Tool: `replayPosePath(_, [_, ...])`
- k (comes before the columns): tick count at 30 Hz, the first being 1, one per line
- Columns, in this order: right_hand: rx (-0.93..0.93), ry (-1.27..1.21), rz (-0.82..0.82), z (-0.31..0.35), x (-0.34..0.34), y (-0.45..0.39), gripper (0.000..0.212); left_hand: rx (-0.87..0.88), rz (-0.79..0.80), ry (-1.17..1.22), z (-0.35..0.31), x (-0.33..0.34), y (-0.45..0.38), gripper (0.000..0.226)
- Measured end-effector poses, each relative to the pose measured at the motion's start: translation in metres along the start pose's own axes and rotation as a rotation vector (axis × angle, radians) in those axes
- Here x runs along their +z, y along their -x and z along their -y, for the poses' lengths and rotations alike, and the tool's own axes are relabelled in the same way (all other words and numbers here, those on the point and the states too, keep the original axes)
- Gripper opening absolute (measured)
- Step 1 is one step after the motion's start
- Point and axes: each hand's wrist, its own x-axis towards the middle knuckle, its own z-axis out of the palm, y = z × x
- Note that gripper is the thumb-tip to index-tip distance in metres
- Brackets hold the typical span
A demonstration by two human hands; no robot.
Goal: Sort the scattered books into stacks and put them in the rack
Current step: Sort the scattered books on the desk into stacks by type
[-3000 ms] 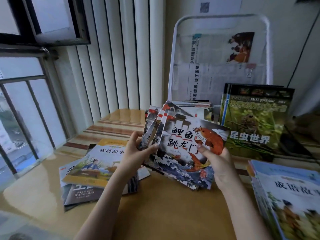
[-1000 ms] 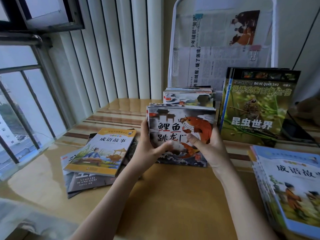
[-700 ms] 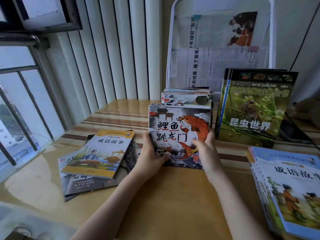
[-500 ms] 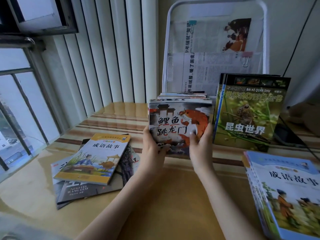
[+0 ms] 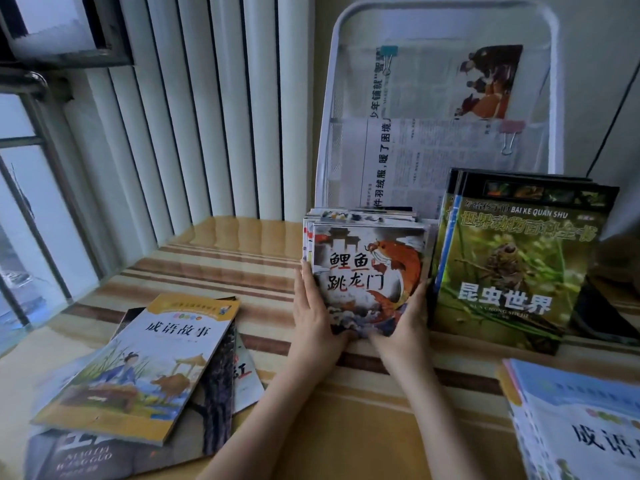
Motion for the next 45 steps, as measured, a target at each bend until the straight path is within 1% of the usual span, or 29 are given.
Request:
replayPosePath(1, [-0.01,0.017,0.036,-0.001,-0.002,0.0,0.121,-0.007,-0.007,0.006,0.0,0.0,-0.001,0.126])
replayPosePath(3, [-0.012,0.058,0.039,0.001,-0.001,-0.002,0.12,-0.032,-0.04,0.031,-0.001,0.002,-0.004,0.128])
replayPosePath(6, [-0.036,0.13,-0.022,0.011,0.004,-0.004,0.109,-0.048,-0.1,0.069,-0.006,0.001,-0.007,0.126])
replayPosePath(8, [-0.062,0.142,-0.039,0.013,0.006,-0.005,0.112,-0.045,-0.11,0.047,-0.006,0.0,-0.008,0.126])
replayPosePath(10, [-0.108,0.154,-0.067,0.01,0.007,-0.005,0.117,-0.079,-0.121,0.043,-0.005,0.0,-0.007,0.13])
replayPosePath(12, [-0.149,0.148,-0.144,0.01,0.008,-0.004,0.115,-0.142,-0.138,0.089,-0.007,-0.003,-0.005,0.135])
replayPosePath(14, [-0.112,0.077,-0.16,0.013,0.009,-0.003,0.106,-0.158,-0.113,0.121,-0.008,-0.004,-0.005,0.134])
replayPosePath(16, [-0.052,0.021,-0.083,0.012,0.01,-0.003,0.098,-0.161,-0.063,0.152,-0.009,-0.003,-0.004,0.13])
replayPosePath(17, [-0.033,0.012,-0.062,0.011,0.01,-0.003,0.097,-0.166,-0.048,0.171,-0.009,-0.004,-0.005,0.128])
replayPosePath(18, [-0.046,0.029,-0.085,0.013,0.009,-0.003,0.097,-0.171,-0.043,0.186,-0.008,-0.004,-0.005,0.126])
replayPosePath(20, [-0.156,0.133,-0.213,0.021,0.009,-0.003,0.095,-0.182,-0.042,0.194,-0.006,-0.004,-0.005,0.123])
replayPosePath(22, [-0.291,0.201,-0.323,0.038,0.01,-0.007,0.083,-0.193,-0.043,0.187,-0.004,-0.004,-0.005,0.123])
replayPosePath(24, [-0.421,0.227,-0.368,0.069,0.01,-0.021,0.07,-0.18,-0.033,0.188,-0.005,-0.004,-0.005,0.124])
replayPosePath(25, [-0.456,0.256,-0.366,0.085,0.011,-0.031,0.067,-0.174,-0.022,0.194,-0.007,-0.006,-0.004,0.124])
replayPosePath(26, [-0.474,0.295,-0.337,0.1,0.013,-0.039,0.065,-0.177,-0.013,0.201,-0.008,-0.007,-0.004,0.125])
replayPosePath(28, [-0.489,0.389,-0.206,0.118,0.022,-0.048,0.059,-0.16,-0.012,0.206,-0.006,-0.008,-0.004,0.122])
replayPosePath(29, [-0.494,0.424,-0.142,0.12,0.029,-0.048,0.055,-0.13,-0.023,0.187,-0.004,-0.007,-0.005,0.117])
replayPosePath(30, [-0.504,0.437,-0.113,0.119,0.035,-0.047,0.052,-0.1,-0.031,0.158,-0.002,-0.005,-0.006,0.111])
replayPosePath(31, [-0.509,0.437,-0.115,0.117,0.039,-0.044,0.05,-0.083,-0.031,0.136,0.0,-0.004,-0.006,0.106])
replayPosePath(33, [-0.508,0.417,-0.174,0.111,0.045,-0.042,0.05,-0.076,-0.039,0.117,0.002,-0.003,-0.007,0.104])
replayPosePath(34, [-0.509,0.42,-0.198,0.107,0.047,-0.042,0.05,-0.067,-0.046,0.102,0.003,-0.002,-0.008,0.103])
replayPosePath(36, [-0.524,0.444,-0.193,0.105,0.047,-0.045,0.052,-0.035,-0.071,0.074,0.004,0.0,-0.009,0.102])
replayPosePath(38, [-0.511,0.428,-0.126,0.104,0.043,-0.046,0.058,-0.048,-0.093,0.079,0.005,0.001,-0.009,0.104])
replayPosePath(40, [-0.5,0.436,-0.082,0.096,0.038,-0.038,0.067,-0.061,-0.056,0.084,0.001,-0.003,-0.007,0.103])
replayPosePath(41, [-0.492,0.462,-0.053,0.089,0.034,-0.03,0.07,-0.075,-0.026,0.088,-0.003,-0.005,-0.006,0.098])
replayPosePath(43, [-0.445,0.511,0.056,0.063,0.032,-0.008,0.07,-0.115,-0.022,0.12,-0.007,-0.008,-0.004,0.086])
replayPosePath(45, [-0.363,0.481,0.107,0.038,0.03,0.011,0.068,-0.141,-0.027,0.072,-0.012,-0.012,0.001,0.084])
